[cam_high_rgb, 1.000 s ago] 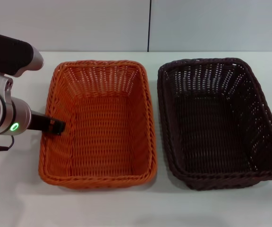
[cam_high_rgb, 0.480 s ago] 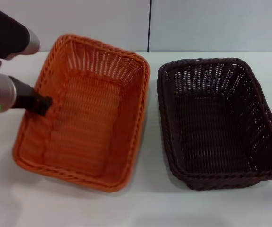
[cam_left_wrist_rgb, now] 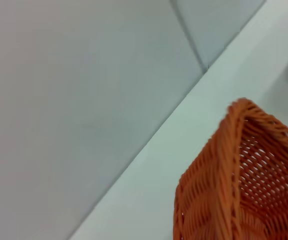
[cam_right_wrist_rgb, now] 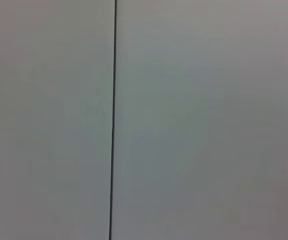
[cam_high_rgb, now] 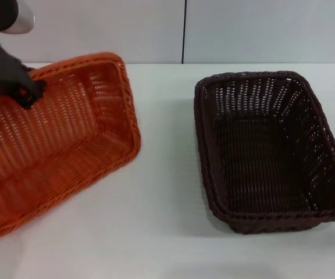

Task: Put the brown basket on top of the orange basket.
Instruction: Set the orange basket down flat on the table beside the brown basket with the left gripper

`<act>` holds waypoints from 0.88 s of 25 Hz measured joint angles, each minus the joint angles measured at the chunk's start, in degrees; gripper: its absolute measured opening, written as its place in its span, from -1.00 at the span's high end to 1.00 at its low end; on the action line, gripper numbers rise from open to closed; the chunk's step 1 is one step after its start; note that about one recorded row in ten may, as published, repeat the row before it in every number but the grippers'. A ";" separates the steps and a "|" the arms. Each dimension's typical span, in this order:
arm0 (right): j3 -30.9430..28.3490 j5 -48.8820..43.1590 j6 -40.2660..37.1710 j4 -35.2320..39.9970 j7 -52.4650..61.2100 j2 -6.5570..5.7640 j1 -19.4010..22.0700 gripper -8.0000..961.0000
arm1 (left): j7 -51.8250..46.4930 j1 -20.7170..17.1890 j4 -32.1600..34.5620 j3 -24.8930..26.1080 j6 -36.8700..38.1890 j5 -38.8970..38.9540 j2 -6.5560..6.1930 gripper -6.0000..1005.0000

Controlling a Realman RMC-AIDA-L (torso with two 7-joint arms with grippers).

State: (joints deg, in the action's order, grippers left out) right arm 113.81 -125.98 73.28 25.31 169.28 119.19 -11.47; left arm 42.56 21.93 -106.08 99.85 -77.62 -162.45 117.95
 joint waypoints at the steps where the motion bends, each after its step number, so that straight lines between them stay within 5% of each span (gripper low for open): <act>1: 0.00 0.00 0.02 0.00 0.00 0.01 0.02 -0.58 | 1.80 0.36 -0.61 0.53 -1.13 0.91 0.00 0.60; 22: 1.57 0.12 0.25 -0.01 0.00 0.25 0.22 -0.58 | 20.95 8.19 -0.54 -0.60 -14.53 5.43 0.08 0.64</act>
State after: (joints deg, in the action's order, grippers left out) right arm 115.38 -125.87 73.53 25.31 169.28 119.45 -11.24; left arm 63.51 30.12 -106.62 99.25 -92.15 -157.01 118.03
